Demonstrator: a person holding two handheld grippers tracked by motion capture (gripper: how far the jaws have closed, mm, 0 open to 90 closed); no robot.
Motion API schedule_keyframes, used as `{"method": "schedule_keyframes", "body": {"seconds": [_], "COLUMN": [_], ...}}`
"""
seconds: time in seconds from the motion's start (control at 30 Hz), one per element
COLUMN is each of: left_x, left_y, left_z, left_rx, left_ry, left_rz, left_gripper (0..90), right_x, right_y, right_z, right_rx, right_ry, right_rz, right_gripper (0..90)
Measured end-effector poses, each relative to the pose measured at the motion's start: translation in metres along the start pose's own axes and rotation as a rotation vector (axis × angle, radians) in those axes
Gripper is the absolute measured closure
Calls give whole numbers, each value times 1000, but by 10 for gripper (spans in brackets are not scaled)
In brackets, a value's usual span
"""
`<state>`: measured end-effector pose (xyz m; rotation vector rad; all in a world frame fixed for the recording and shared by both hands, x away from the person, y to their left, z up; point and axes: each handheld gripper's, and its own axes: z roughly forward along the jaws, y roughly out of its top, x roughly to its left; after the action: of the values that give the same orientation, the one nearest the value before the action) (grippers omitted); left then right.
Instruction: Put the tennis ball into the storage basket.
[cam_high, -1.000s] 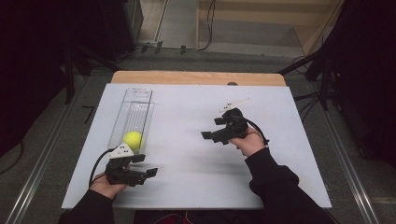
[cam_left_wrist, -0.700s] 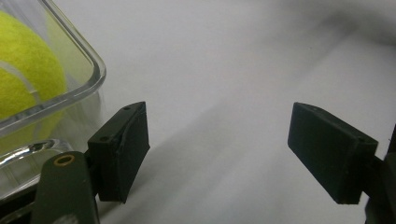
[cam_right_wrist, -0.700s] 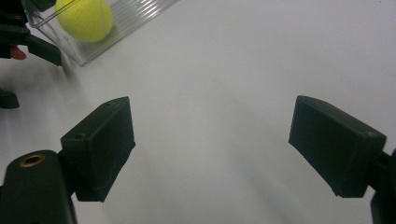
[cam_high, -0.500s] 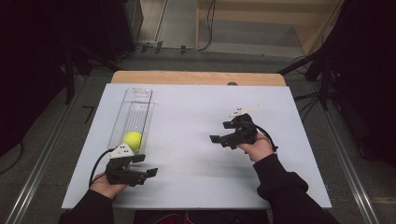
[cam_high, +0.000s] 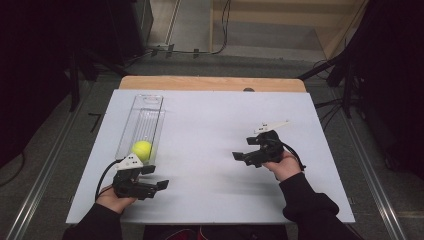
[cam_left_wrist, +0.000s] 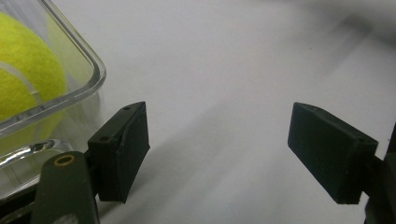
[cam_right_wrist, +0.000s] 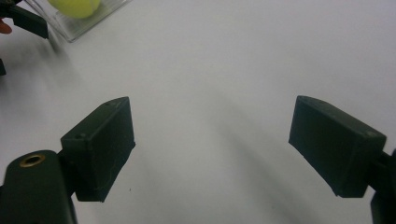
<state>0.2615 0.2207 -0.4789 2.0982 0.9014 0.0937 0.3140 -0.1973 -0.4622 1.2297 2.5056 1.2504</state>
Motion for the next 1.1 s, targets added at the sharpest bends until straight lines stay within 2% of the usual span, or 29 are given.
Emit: {"method": "schedule_keyframes", "body": {"seconds": [0.23, 0.6, 0.8, 0.93, 1.1], "left_x": [0, 0, 0, 0, 0], "left_y": [0, 0, 0, 0, 0], "left_z": [0, 0, 1, 1, 1], "left_rx": [-4, -5, -6, -5, -10], "left_ry": [1, -1, 1, 2, 1], "left_rz": [1, -2, -5, -5, 2], "left_gripper": [211, 211, 212, 211, 212], "right_x": [-1, -4, -2, -3, 0], "right_y": [-15, -42, -55, -64, -74], "right_z": [-5, -21, -27, -30, -34], "right_rx": [11, 7, 12, 15, 1], "right_ry": [3, -21, -25, -27, -28], "right_rz": [22, 46, 55, 76, 86], "right_gripper": [124, 124, 124, 124, 124]}}
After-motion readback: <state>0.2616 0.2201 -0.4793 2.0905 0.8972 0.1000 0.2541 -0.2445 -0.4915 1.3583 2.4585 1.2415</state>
